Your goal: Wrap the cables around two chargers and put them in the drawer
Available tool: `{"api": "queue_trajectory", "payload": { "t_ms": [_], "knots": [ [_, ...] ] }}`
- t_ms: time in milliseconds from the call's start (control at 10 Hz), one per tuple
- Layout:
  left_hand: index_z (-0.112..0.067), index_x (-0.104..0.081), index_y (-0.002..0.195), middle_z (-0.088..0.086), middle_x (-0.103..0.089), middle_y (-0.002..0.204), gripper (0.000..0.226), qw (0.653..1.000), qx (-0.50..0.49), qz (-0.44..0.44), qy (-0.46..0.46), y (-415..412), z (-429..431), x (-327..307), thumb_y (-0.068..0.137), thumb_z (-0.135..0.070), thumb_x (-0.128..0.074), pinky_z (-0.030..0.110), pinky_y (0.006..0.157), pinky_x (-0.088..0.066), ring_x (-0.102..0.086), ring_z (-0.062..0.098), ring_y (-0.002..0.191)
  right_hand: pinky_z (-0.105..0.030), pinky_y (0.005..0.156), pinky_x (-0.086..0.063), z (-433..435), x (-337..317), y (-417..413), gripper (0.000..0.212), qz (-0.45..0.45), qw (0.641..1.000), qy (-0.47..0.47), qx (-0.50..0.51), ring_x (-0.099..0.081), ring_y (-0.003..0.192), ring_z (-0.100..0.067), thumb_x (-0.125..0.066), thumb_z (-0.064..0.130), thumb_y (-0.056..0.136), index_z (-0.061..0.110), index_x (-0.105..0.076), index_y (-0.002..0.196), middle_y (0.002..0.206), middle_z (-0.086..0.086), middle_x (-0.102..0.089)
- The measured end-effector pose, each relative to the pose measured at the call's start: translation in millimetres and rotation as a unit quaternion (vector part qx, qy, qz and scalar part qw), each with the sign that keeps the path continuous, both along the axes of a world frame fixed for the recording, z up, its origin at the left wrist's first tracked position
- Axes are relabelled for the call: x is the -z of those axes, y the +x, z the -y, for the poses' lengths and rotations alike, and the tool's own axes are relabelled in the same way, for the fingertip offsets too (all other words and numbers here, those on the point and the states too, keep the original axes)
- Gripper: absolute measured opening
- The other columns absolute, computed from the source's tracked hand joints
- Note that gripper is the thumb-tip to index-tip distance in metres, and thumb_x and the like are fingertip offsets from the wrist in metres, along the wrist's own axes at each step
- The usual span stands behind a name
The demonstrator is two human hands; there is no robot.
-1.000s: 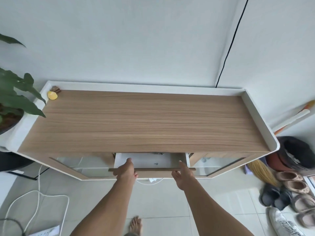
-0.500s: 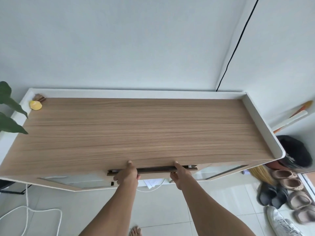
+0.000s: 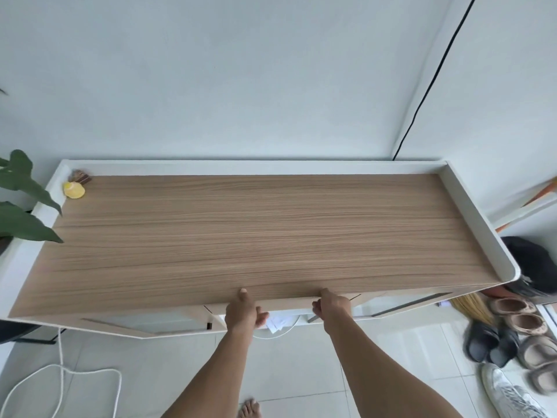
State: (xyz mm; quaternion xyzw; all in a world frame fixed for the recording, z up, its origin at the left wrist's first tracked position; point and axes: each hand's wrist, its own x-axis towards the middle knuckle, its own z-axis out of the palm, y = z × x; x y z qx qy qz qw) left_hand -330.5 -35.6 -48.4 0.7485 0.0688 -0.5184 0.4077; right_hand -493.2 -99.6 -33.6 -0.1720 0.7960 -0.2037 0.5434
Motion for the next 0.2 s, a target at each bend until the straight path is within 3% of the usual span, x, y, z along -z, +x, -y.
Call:
{"api": "queue_trajectory", "payload": {
  "t_ms": [100,200],
  "knots": [
    [-0.007,-0.054,0.065,0.007,-0.058,0.049,0.042,0.958,0.253,0.129,-0.038,-7.6,-7.6,-10.7,0.098,-0.029,-0.039,0.031,0.056,-0.054,-0.069,0.027,0.048,-0.035,0.067,-0.054,-3.7,-5.9,3.2,0.037,-0.063,0.993,-0.033,-0.096,-0.062,0.057,-0.024,-0.042,0.025,0.089,0.005,-0.062,0.065,0.054,-0.004,-0.066],
    [-0.010,-0.051,0.062,0.004,-0.059,0.052,0.043,0.857,0.396,0.315,-0.096,-6.5,7.4,-22.4,0.095,-0.035,-0.039,0.034,0.057,-0.051,-0.065,0.023,0.052,-0.033,0.068,-0.050,-0.2,-15.9,15.6,0.049,-0.134,0.964,-0.105,-0.205,-0.063,0.073,-0.027,-0.035,0.037,0.092,0.007,-0.063,0.066,0.066,-0.005,-0.067]
  ]
}}
